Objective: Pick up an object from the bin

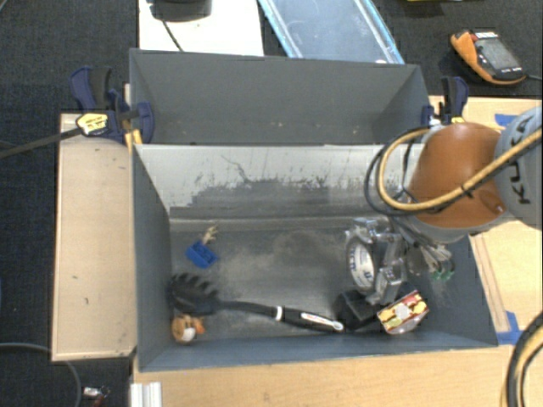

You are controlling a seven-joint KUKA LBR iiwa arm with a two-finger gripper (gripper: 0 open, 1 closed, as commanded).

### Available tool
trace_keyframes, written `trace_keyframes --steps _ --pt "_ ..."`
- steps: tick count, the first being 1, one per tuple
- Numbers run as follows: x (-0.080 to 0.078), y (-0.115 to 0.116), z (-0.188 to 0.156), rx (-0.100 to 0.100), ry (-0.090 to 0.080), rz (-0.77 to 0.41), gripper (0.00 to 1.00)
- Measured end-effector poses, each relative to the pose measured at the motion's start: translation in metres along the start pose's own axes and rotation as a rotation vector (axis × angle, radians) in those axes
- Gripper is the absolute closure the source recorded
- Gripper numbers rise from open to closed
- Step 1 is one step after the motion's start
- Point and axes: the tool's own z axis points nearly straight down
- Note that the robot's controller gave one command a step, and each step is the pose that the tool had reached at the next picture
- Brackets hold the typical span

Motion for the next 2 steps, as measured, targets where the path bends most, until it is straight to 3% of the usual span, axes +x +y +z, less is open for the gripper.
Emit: trace_keyframes --steps 1,2 --pt "0.037 -0.006 -0.016 0.002 -0.008 -0.144 0.0" --pt "0.026 0.051 0.007 0.0 -0.034 0.001 0.0"
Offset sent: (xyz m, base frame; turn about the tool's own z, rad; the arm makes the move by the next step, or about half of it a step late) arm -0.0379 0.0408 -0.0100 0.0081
